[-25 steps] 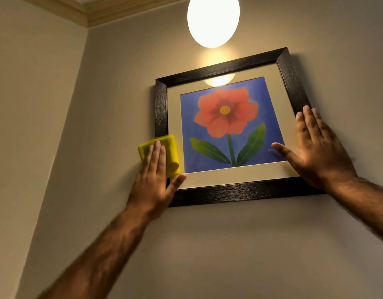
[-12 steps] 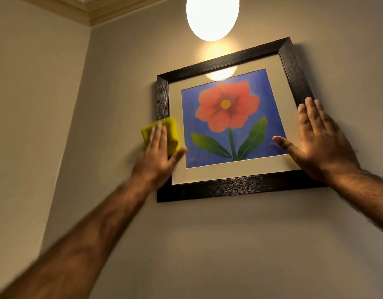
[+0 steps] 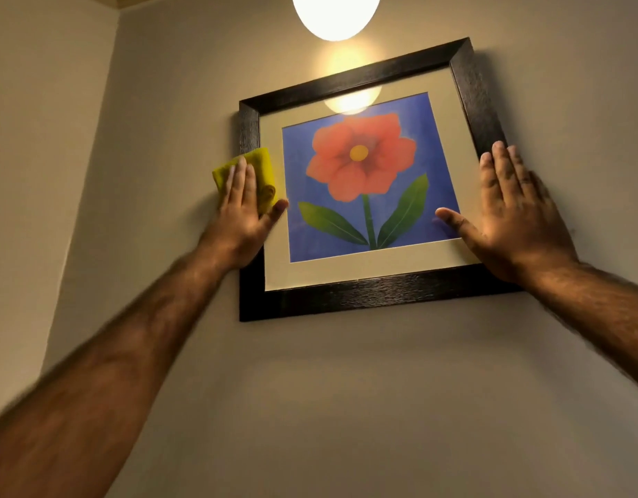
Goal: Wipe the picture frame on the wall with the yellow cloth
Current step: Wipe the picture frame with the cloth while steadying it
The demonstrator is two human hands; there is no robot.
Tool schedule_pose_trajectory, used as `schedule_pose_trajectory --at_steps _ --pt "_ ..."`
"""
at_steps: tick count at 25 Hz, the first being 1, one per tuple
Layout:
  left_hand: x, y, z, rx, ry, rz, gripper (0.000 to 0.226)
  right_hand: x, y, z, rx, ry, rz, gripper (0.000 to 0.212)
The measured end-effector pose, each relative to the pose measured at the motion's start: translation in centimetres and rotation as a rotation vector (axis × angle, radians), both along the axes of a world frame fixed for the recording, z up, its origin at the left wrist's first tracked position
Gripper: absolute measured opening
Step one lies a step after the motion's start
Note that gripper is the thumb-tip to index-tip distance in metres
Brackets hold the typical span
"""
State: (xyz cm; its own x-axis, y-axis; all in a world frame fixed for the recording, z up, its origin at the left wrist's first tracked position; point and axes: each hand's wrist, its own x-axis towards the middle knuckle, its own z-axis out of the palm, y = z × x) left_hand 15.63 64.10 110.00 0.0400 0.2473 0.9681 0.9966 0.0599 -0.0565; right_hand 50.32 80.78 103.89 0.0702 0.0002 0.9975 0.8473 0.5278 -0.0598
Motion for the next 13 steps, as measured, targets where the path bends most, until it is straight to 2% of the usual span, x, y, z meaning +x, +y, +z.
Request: schedule_pose_trajectory --at_steps 4,6,8,11,13 --pt "-0.9 -1.0 -12.1 -0.05 0.085 0.042 0.103 0.0 -0.1 -0.2 -0.003 0.009 0.013 0.105" --pt "-0.5 -1.6 -14.3 -0.071 0.066 0.056 0.099 0.0 -0.2 -0.2 -0.005 0.005 0.019 0.105" --pt "0.3 -2.5 -13.7 -0.057 0.024 0.038 0.09 0.0 -0.3 -0.1 -0.012 -0.004 0.026 0.105" --pt "0.6 -4.6 -10.4 0.055 0.056 -0.014 0.044 0.0 -0.2 -0.3 -0.01 0.004 0.021 0.104" --pt "0.3 -6.0 -7.7 0.033 0.045 -0.036 0.031 -0.1 -0.3 -0.4 -0.008 -0.002 0.018 0.104"
